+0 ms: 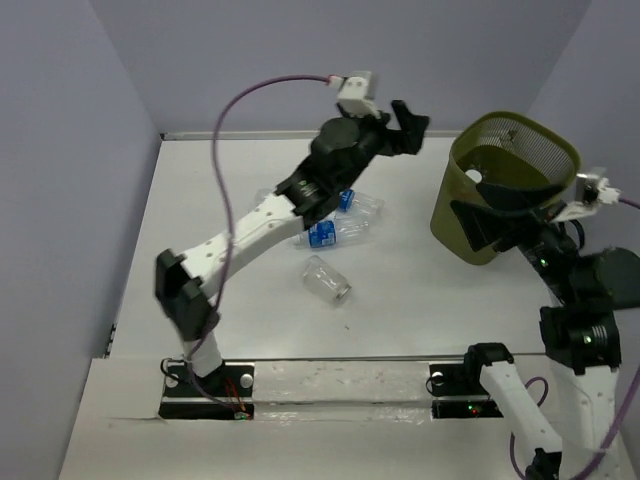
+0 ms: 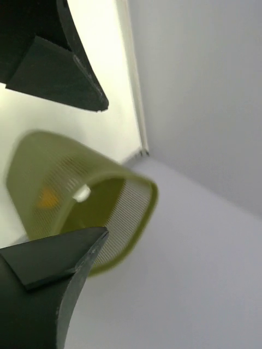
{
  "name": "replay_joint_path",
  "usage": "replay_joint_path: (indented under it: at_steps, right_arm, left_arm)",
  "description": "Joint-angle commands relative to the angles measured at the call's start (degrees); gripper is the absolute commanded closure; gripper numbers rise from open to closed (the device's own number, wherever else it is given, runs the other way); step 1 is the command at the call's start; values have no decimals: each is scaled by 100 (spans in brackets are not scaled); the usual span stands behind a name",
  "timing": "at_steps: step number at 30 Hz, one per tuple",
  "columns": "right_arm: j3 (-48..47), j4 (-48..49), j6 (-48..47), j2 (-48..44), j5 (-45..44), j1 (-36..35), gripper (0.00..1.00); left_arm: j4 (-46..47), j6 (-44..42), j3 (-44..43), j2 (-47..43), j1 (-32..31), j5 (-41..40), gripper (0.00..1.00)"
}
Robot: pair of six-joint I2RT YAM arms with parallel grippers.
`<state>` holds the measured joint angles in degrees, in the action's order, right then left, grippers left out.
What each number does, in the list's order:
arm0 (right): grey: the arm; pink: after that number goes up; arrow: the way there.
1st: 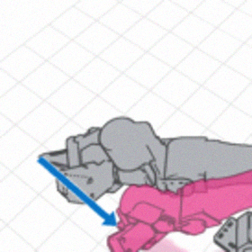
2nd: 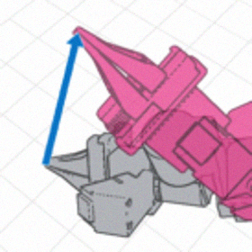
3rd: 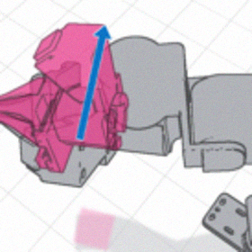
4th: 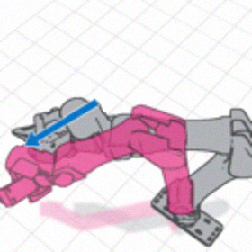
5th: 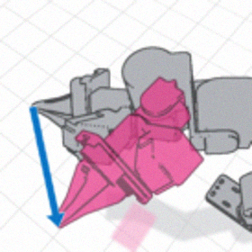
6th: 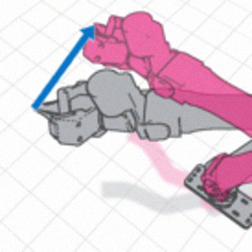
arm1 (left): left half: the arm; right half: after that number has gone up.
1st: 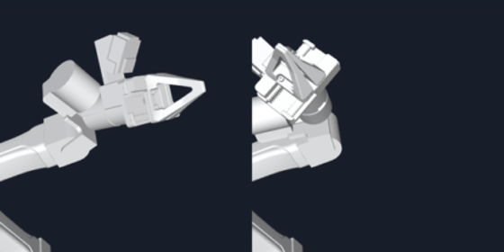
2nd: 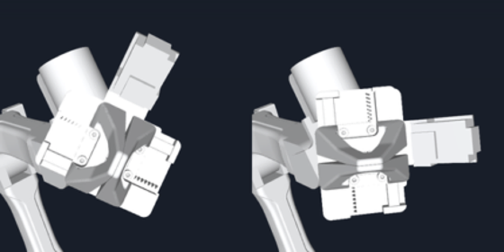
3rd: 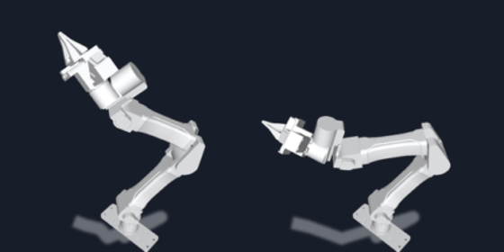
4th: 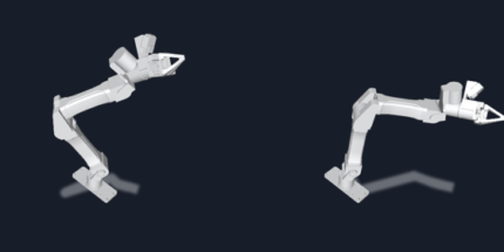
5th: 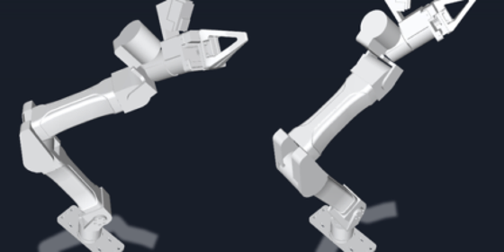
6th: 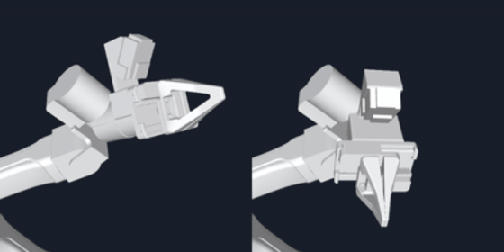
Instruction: Put the plastic bottles in the bin
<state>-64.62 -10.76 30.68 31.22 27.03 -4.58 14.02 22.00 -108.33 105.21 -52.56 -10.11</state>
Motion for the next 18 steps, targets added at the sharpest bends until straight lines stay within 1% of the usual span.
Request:
replay_joint_path:
  at_steps: [1, 2, 3, 4, 5, 6, 7, 8, 9, 10, 11, 13, 16, 18]
  right_arm:
    - [756, 681, 457, 1033, 1252, -139, 10]
    - [801, 664, 318, 1200, 1226, -357, 10]
    - [793, 411, 64, 1533, 739, -812, 10]
    - [776, 330, -78, 1693, 734, -1130, 10]
    - [767, 329, -201, 1842, 473, -1133, 9]
    - [758, 208, -350, 1991, -191, -1890, 8]
    - [749, 163, -465, 2150, -511, -2246, 7]
    - [775, 145, -623, 2508, -758, -2545, 6]
    - [802, 188, -685, 2694, -1065, -2948, 4]
    - [845, 241, -781, 2888, -1172, -3083, 3]
    - [889, 285, -852, 3290, -1295, -3162, 2]
    - [899, 347, -1080, 3696, -1603, -3225, 0]
    - [653, 154, -1292, 4575, -1788, -3286, 0]
    - [539, 22, -1555, 5101, -1815, -3426, 0]
  left_arm:
    - [-232, 374, 2522, -2115, 421, -1088, 1]
    - [-433, 488, 3433, -2440, 578, -1177, 1]
    - [-688, 898, 4216, -3288, 771, -1395, 1]
    - [-777, 903, 4572, -3296, 851, -1397, 1]
    - [-874, 1024, 4576, -3575, 852, -1432, 1]
    - [-936, 1200, 5193, -4091, 1000, -1459, 1]
    - [-1006, 1236, 5452, -4305, 1045, -1459, 1]
    - [-1181, 1245, 5759, -4507, 1089, -1476, 1]
    - [-1278, 1202, 5840, -4822, 1124, -1529, 1]
    - [-1383, 1141, 5885, -4939, 1142, -1555, 1]
    - [-1654, 1105, 5833, -5044, 1151, -1556, 1]
    - [-1910, 912, 5710, -5247, 1204, -1407, 1]
    - [-2052, 587, 5499, -5467, 1221, -1160, 1]
    - [-2201, 227, 5463, -5651, 1221, -1221, 1]
